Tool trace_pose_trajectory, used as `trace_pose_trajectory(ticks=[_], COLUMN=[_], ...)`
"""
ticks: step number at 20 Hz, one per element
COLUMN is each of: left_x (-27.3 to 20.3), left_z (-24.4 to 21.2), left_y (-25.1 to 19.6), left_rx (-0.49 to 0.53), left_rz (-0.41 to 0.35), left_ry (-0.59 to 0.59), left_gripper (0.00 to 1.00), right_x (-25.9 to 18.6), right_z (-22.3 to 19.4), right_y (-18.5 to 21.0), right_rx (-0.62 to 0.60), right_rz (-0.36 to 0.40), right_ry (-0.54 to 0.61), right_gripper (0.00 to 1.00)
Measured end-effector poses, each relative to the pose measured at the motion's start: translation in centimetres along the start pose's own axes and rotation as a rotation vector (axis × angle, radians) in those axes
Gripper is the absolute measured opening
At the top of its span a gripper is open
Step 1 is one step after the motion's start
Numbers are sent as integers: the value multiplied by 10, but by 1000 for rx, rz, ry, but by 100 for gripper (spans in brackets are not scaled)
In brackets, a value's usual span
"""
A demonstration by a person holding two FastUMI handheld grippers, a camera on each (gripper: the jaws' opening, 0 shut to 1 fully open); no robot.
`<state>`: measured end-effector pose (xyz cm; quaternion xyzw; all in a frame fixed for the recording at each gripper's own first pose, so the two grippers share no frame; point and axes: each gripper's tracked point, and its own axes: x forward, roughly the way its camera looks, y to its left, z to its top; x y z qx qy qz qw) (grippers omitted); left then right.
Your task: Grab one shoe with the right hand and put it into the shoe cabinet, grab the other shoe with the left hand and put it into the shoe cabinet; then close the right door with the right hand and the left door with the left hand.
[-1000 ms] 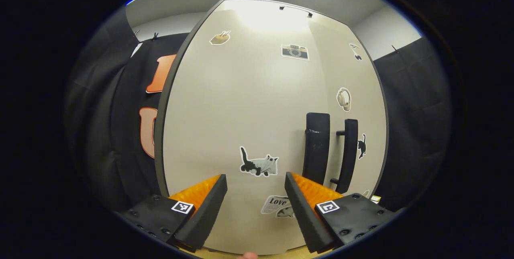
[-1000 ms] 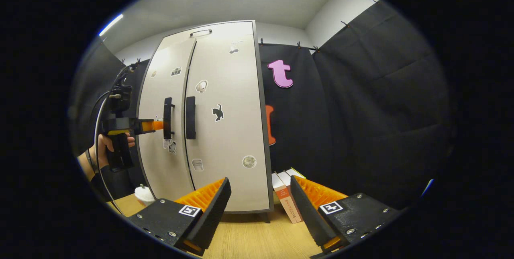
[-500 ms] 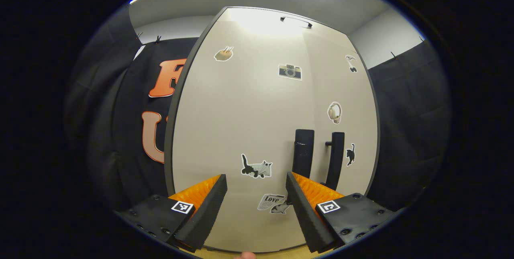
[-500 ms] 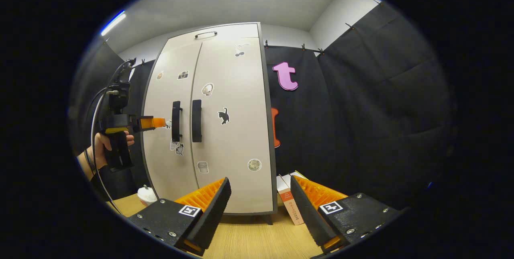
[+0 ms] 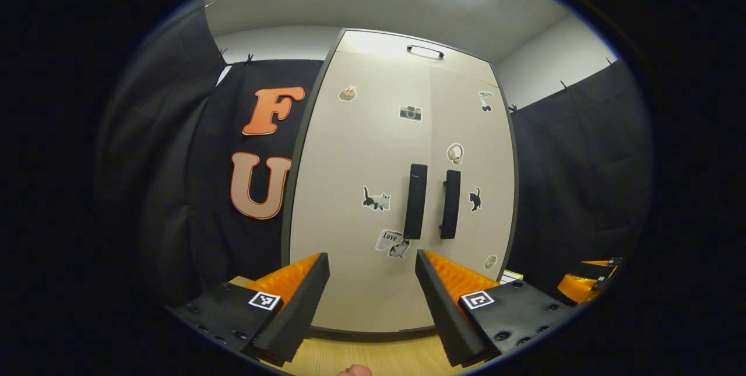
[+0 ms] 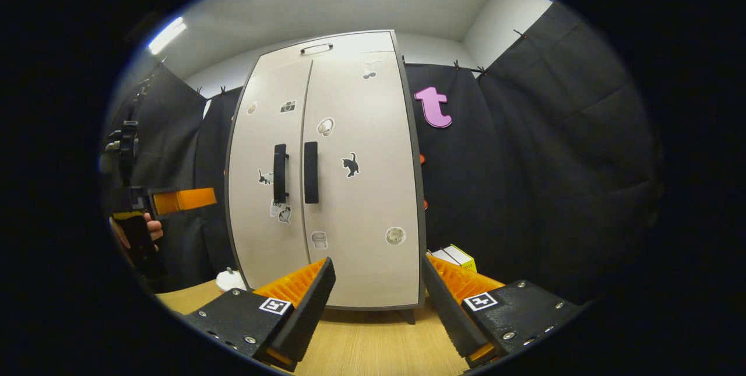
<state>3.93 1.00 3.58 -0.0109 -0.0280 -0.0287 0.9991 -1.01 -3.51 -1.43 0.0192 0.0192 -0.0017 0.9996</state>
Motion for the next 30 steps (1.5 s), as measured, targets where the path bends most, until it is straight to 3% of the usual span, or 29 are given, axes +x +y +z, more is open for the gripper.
trace_pose_trajectory(ticks=[6, 14, 30], left_x=[-46, -74, -75], left_z=[-41, -54, -48], left_y=[13, 22, 1], left_rx=[-7, -19, -23], left_rz=[72, 120, 88], left_ry=[37, 58, 47], left_gripper=[96, 96, 96], right_x=[-11, -22, -23], right_z=[-3, -14, -14], right_y=[2, -1, 12], right_rx=[-24, -25, 23], right_rz=[1, -10, 13], right_ry=[1, 29, 33], right_gripper=[92, 92, 92])
